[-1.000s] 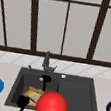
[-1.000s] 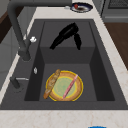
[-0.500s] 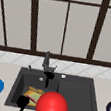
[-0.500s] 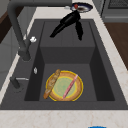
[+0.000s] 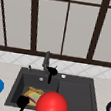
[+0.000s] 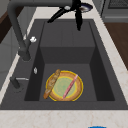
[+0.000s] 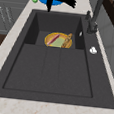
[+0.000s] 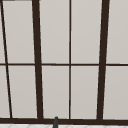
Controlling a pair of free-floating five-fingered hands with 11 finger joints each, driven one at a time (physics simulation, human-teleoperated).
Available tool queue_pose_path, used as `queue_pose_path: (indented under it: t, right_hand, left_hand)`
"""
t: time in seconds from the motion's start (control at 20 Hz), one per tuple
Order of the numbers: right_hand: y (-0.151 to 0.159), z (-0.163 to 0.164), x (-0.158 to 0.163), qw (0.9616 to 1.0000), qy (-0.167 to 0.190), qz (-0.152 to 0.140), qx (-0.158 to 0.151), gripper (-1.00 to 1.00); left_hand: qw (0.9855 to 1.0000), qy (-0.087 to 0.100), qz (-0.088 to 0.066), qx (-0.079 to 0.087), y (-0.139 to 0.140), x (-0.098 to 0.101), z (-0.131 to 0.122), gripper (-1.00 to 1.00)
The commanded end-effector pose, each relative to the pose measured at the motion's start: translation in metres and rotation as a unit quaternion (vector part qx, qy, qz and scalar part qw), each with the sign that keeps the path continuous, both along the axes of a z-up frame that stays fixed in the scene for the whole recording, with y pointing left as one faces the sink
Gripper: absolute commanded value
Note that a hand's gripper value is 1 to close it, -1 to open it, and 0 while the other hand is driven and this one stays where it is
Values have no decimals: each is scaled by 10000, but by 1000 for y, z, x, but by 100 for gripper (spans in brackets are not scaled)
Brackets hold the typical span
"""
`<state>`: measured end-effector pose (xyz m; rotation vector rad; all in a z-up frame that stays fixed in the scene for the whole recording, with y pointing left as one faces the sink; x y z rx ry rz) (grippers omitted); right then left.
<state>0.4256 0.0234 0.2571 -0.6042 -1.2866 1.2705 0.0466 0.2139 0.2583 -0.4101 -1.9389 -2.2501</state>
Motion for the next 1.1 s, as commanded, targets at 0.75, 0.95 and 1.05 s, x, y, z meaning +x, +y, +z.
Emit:
queue_pose_path:
  t: [0.75,0.95,1.05]
  right_hand:
    - [-52,33,49,9992,-297,-120,228,-100]
    - [-59,29,67,9997,-65,-146,201,-100]
    - [-62,28,78,9997,49,-120,192,-100]
  left_hand:
    - [10000,0,0,0,0,0,0,0]
    - [10000,0,0,0,0,0,0,0]
    - [10000,0,0,0,0,0,0,0]
